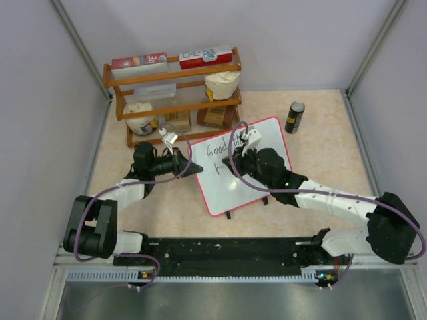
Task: Write a sentence on the whiteboard
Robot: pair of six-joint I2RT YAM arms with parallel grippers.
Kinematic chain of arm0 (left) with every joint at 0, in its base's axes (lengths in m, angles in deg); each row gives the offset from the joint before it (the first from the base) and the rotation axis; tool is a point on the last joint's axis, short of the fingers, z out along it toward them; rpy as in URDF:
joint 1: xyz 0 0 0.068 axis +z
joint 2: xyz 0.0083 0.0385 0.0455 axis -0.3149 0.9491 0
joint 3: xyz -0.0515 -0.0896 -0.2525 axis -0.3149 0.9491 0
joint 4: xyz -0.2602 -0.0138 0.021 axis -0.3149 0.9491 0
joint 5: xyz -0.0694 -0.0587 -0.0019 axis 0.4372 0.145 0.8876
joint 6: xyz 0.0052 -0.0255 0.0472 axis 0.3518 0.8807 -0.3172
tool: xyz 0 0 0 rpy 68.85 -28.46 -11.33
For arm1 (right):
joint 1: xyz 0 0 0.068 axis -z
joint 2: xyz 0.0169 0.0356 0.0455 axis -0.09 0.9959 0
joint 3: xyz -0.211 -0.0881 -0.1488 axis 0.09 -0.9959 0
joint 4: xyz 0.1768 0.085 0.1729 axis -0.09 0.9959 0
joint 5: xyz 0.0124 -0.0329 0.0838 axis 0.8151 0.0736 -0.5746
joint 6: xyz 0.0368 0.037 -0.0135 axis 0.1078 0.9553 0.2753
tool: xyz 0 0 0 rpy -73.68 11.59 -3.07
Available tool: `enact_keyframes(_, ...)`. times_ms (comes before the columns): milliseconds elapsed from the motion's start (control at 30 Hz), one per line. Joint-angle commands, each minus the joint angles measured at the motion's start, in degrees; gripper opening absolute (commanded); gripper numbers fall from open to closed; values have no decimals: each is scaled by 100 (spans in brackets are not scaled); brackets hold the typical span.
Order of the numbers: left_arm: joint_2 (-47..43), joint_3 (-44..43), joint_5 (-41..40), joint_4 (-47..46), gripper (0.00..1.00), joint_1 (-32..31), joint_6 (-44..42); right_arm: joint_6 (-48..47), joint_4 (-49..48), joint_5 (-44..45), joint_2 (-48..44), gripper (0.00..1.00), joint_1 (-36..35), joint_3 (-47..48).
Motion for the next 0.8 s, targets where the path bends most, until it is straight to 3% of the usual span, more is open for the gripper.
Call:
enact_keyframes(0,103,311,-111,533,0,-213,-1362,-43,187,284,-97,0,49,-141)
enact_keyframes(467,112,311,-120,542,0,-213,-1362,-16,231,117,-228,0,58,-449)
enact_keyframes(767,112,311,-120,542,0,-213,-1362,89,205,64,-712,0,93,-168)
